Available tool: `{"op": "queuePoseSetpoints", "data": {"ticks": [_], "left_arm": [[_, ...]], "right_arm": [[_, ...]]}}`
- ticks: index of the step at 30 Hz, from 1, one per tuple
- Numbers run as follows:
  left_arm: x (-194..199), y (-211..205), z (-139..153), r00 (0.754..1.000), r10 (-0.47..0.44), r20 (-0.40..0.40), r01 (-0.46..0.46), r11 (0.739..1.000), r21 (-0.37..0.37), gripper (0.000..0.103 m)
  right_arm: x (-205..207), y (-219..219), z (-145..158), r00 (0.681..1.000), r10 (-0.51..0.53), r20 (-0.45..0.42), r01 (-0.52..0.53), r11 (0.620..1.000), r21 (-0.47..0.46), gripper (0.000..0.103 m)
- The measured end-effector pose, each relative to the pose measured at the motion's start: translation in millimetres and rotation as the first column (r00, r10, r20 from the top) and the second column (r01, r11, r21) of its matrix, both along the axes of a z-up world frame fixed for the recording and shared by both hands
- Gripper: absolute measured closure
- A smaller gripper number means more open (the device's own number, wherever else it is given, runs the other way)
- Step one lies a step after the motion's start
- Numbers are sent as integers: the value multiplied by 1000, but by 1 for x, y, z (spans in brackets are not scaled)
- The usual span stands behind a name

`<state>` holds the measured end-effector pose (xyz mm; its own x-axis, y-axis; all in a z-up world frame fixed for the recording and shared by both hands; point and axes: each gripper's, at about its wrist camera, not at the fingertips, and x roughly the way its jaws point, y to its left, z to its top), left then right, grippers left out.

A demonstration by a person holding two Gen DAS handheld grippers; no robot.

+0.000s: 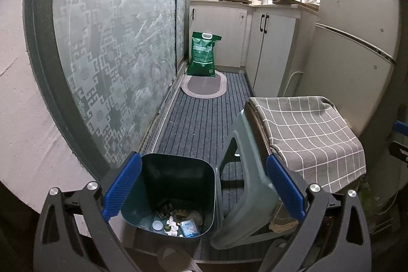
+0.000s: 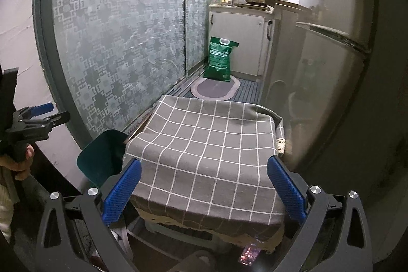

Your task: Collect trash

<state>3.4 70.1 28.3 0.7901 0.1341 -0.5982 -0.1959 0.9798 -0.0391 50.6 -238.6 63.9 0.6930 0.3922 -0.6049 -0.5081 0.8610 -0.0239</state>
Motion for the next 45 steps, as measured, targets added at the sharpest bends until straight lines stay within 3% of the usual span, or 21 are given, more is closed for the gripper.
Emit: {"op": "queuePoseSetpoints", "data": {"ticks": [45], "left_arm": [[-3,-5,3,1000,-4,3,4,1000,2,3]], "right_arm": [[0,-1,2,1000,-2,5,2,1000,0,4]]}}
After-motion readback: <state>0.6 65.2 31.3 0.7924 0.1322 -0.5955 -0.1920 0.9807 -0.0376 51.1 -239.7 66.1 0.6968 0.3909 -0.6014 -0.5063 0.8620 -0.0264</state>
